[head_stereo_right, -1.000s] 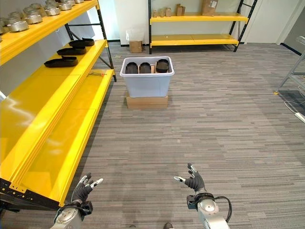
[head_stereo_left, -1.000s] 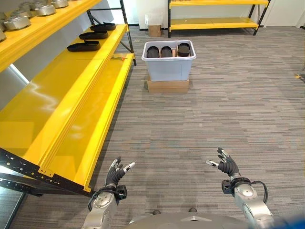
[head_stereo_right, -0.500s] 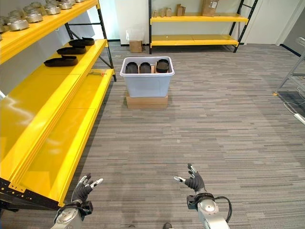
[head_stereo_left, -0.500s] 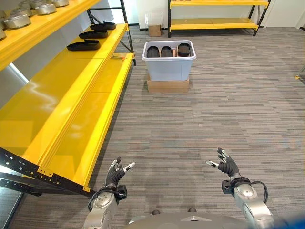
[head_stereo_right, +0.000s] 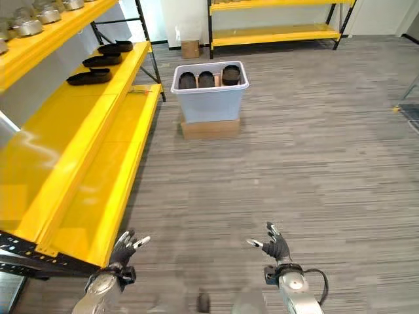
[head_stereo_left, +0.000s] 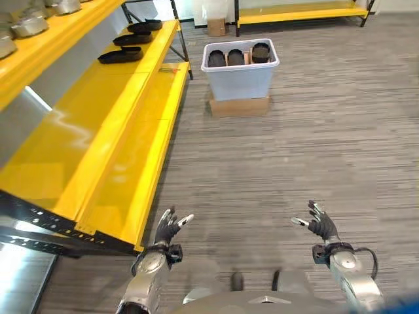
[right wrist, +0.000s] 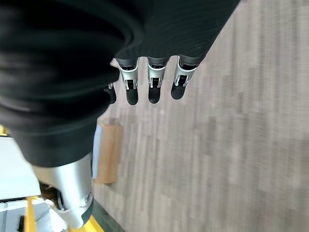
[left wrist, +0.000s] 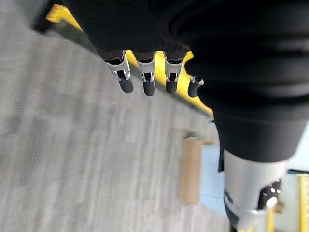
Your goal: Move parts from the plastic box to the shelf.
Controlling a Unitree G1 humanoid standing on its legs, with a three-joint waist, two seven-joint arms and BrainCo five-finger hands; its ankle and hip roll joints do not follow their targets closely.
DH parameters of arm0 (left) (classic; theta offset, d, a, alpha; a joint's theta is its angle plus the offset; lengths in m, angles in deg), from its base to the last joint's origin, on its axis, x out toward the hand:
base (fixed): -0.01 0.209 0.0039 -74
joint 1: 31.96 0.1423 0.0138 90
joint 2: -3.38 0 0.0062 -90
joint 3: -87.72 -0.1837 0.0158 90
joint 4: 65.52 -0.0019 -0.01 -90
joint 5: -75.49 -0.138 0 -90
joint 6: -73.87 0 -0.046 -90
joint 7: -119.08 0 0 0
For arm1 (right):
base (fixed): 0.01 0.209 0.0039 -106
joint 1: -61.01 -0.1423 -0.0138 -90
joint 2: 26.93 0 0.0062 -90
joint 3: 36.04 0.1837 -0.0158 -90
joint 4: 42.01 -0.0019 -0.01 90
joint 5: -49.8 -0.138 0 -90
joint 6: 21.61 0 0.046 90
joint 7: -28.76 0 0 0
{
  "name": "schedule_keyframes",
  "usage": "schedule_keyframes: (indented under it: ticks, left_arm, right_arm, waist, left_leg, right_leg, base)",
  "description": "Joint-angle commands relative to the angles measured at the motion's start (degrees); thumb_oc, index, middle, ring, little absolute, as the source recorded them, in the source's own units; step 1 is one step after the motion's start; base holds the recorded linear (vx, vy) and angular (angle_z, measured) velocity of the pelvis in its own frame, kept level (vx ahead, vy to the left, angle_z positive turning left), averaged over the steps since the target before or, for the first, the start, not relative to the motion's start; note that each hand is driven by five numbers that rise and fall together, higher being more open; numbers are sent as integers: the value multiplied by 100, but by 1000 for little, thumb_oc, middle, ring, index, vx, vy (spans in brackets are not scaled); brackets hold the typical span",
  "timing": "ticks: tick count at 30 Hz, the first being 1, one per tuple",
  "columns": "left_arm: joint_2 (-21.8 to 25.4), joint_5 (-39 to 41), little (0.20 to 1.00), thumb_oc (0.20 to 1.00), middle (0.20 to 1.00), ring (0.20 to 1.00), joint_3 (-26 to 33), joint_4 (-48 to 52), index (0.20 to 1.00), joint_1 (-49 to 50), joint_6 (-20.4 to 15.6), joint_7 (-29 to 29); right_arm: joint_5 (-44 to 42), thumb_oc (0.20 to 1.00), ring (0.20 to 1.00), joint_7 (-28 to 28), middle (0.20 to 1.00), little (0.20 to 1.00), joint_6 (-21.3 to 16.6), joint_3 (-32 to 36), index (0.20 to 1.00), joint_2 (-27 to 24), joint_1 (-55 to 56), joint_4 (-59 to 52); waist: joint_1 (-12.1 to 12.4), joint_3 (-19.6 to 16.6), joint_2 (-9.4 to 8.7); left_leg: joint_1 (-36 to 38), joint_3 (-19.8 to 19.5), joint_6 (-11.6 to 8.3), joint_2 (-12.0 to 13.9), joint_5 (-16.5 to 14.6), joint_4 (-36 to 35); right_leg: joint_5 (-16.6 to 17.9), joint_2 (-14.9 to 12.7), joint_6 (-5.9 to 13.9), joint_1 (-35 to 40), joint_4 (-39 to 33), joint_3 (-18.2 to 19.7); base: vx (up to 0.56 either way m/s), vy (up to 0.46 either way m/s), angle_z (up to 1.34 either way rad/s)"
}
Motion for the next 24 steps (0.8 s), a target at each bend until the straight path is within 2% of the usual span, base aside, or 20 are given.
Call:
schedule_keyframes:
  ticks: [1, 5, 6, 7, 8, 9, 10, 12, 13, 15, 17, 20, 21, 22, 23, 24]
  left_arm:
    - [142, 118, 1000, 1000, 1000, 1000, 140, 226, 1000, -70, -162, 43]
    - [142, 118, 1000, 1000, 1000, 1000, 140, 226, 1000, -70, -162, 43]
    - [103, 138, 1000, 1000, 1000, 1000, 202, 212, 1000, -64, -169, 40]
    - [132, -12, 1000, 1000, 1000, 1000, 246, 204, 1000, -114, -166, 24]
    - [138, -48, 1000, 1000, 1000, 1000, 252, 208, 1000, -146, -175, 48]
    - [131, -50, 1000, 1000, 1000, 1000, 260, 223, 1000, -140, -182, 39]
    - [76, -119, 1000, 1000, 1000, 1000, 253, 197, 1000, -109, -178, -2]
    - [48, -119, 1000, 1000, 1000, 1000, 262, 192, 1000, -99, -197, 31]
    - [40, -83, 1000, 1000, 1000, 1000, 246, 141, 1000, -127, -192, 66]
    - [24, -76, 1000, 1000, 1000, 1000, 248, 126, 1000, -117, -192, 70]
    - [41, -58, 1000, 1000, 1000, 1000, 260, 136, 1000, -109, -186, 57]
    - [75, 12, 1000, 1000, 1000, 1000, 270, 174, 1000, -121, -186, 17]
    - [68, 20, 1000, 1000, 1000, 1000, 278, 189, 1000, -114, -189, -3]
    - [72, 20, 1000, 1000, 1000, 1000, 279, 189, 1000, -115, -189, -3]
    - [66, 55, 1000, 1000, 1000, 1000, 294, 229, 1000, -92, -190, -35]
    - [71, 55, 1000, 1000, 1000, 1000, 295, 229, 1000, -94, -189, -35]
  right_arm:
    - [-90, 1000, 1000, -20, 1000, 1000, -290, 252, 1000, 196, -318, -305]
    - [-90, 1000, 1000, -20, 1000, 1000, -290, 252, 1000, 196, -318, -305]
    - [-125, 1000, 1000, -1, 1000, 1000, -299, 233, 1000, 204, -347, -299]
    - [-164, 1000, 1000, -48, 1000, 1000, -333, 247, 1000, 132, -428, -280]
    - [-134, 1000, 1000, -66, 1000, 1000, -333, 233, 1000, 127, -474, -266]
    - [-124, 1000, 1000, -62, 1000, 1000, -317, 229, 1000, 120, -468, -284]
    - [-111, 1000, 1000, -6, 1000, 1000, -323, 207, 1000, 129, -402, -249]
    - [-108, 1000, 1000, -10, 1000, 1000, -332, 193, 1000, 118, -405, -217]
    - [-270, 1000, 1000, -7, 1000, 1000, -317, 208, 1000, 76, -465, -154]
    - [-283, 1000, 1000, 6, 1000, 1000, -317, 217, 1000, 52, -466, -156]
    - [-267, 1000, 1000, 30, 1000, 1000, -371, 234, 1000, -34, -459, -200]
    - [-377, 1000, 1000, 43, 1000, 1000, -398, 318, 1000, -154, -459, -134]
    - [-378, 1000, 1000, 53, 1000, 1000, -395, 339, 1000, -167, -438, -106]
    - [-378, 1000, 1000, 54, 1000, 1000, -395, 339, 1000, -163, -440, -106]
    - [-408, 1000, 1000, 75, 1000, 1000, -404, 393, 1000, -216, -397, -91]
    - [-408, 1000, 1000, 75, 1000, 1000, -404, 393, 1000, -211, -398, -91]
  waist:
    - [131, 79, -114]
    - [130, 79, -114]
    - [142, 71, -136]
    - [-49, 102, -268]
    - [-102, 99, -261]
    - [-113, 109, -253]
    - [-107, -68, -329]
    - [-112, -111, -322]
    - [-152, -208, -287]
    - [-150, -247, -260]
    - [-170, -318, -216]
    - [-132, -357, -156]
    - [-118, -339, -157]
    - [-131, -353, -181]
    - [-42, -245, -255]
    - [-61, -268, -282]
  left_leg:
    - [342, -319, -568, 247, -186, -628]
    - [343, -320, -568, 247, -186, -628]
    - [450, -247, -588, 223, -304, -628]
    - [756, -410, -810, 226, -599, -628]
    - [893, -450, -869, 302, -689, -628]
    - [946, -463, -895, 333, -730, -628]
    - [1087, -468, -941, 392, -893, -628]
    - [1137, -439, -958, 448, -908, -628]
    - [1190, -460, -1024, 650, -979, -496]
    - [1181, -460, -1046, 718, -998, -439]
    - [1071, -441, -1143, 897, -861, -139]
    - [892, -427, -1329, 1159, -403, 654]
    - [797, -415, -1366, 1162, -226, 903]
    - [771, -431, -1361, 1135, -199, 895]
    - [296, -472, -1434, 1071, 282, 2008]
    - [258, -490, -1429, 1040, 310, 2003]
  right_leg:
    - [569, -199, 311, 847, -1260, 8]
    - [569, -199, 311, 848, -1260, 8]
    - [301, -59, 293, 740, -1685, -337]
    - [807, 211, 521, 468, -3911, -701]
    - [935, 242, 562, 443, -4138, -702]
    - [948, 261, 569, 490, -4170, -744]
    - [937, 340, 494, 751, -4448, -810]
    - [979, 400, 467, 803, -4428, -852]
    - [810, 525, 380, 792, -4181, -811]
    - [727, 574, 336, 812, -4150, -826]
    - [574, 715, 232, 856, -4121, -855]
    - [286, 1043, 24, 1147, -4175, -828]
    - [213, 1100, -34, 1254, -4213, -811]
    - [226, 1071, -30, 1236, -4220, -818]
    - [101, 1146, -165, 1501, -4289, -768]
    - [111, 1113, -161, 1473, -4292, -781]
  base:
    - [35, 24, -3]
    - [27, 1, -8]
    - [530, -198, -22]
    - [672, -256, -39]
    - [624, -280, -12]
    - [401, -190, 50]
    - [262, -133, 105]
    - [316, -171, 54]
    - [326, -179, -5]
    - [226, -132, -1]
    - [295, -204, 4]
    - [316, -190, 9]
    - [142, -74, -5]
    - [156, -119, -22]
    - [97, -94, -31]
    - [154, -145, -23]
